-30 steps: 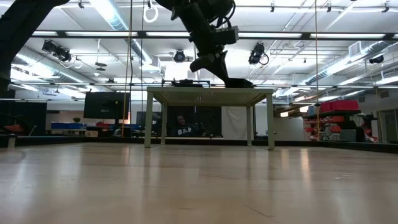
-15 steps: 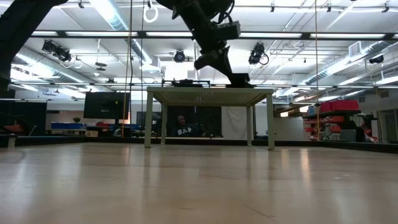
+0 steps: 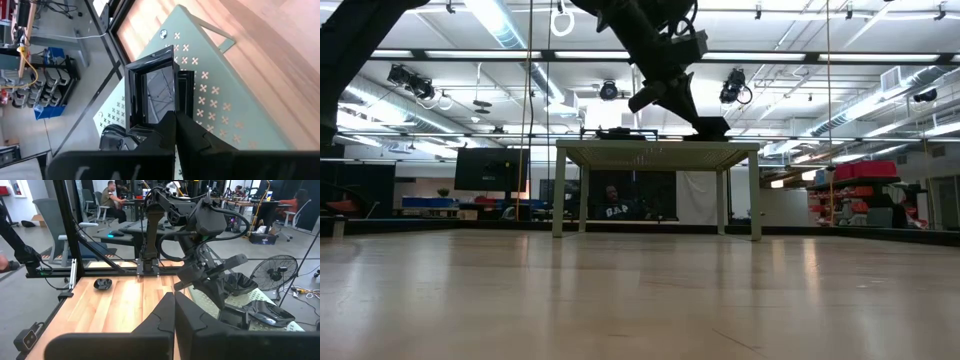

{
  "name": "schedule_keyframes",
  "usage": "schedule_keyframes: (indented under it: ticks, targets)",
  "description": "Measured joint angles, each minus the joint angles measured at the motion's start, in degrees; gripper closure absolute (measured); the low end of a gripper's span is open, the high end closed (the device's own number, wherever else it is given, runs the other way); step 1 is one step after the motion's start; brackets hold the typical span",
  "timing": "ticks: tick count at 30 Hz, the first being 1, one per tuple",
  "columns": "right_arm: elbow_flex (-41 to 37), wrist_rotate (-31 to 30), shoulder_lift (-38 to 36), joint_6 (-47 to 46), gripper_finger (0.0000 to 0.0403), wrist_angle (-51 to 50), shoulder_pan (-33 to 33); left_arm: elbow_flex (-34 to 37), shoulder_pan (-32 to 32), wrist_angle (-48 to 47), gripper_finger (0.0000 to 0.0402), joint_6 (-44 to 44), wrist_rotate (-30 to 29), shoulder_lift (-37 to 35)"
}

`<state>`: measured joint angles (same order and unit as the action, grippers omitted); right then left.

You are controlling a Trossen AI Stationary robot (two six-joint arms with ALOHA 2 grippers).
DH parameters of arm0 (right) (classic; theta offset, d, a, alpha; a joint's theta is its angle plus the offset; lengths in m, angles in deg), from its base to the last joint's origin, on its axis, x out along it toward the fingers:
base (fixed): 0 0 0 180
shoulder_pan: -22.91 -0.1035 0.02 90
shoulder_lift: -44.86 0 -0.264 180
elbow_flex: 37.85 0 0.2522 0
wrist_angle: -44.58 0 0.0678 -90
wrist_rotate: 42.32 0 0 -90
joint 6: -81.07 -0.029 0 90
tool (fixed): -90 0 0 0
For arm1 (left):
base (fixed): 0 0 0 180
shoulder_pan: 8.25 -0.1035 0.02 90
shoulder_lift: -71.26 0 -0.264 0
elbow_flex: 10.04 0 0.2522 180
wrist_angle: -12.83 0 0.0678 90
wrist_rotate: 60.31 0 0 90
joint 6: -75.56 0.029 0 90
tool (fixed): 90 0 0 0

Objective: Pick & Place Mini shaped plates
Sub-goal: Stack the square plate on top of the square plate on the shelf

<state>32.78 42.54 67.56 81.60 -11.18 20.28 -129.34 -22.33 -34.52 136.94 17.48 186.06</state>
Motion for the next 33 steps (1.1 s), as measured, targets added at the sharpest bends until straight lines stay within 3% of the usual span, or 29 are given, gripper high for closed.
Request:
schedule_keyframes:
  ticks: [20,28,33]
  targets:
    - [0.00,0.00,0.00,0.00,0.0399,0.00,0.00,0.00,-0.09,-0.02,0.0297,-0.24,-3.17,0.00]
    - [0.00,0.00,0.00,0.00,0.0399,0.00,0.00,0.00,-0.13,-0.02,0.0272,-0.41,-8.35,0.02]
    - [0.00,0.00,0.00,0.00,0.0399,0.00,0.01,0.00,-0.05,-0.02,0.0266,-1.96,-8.56,0.04]
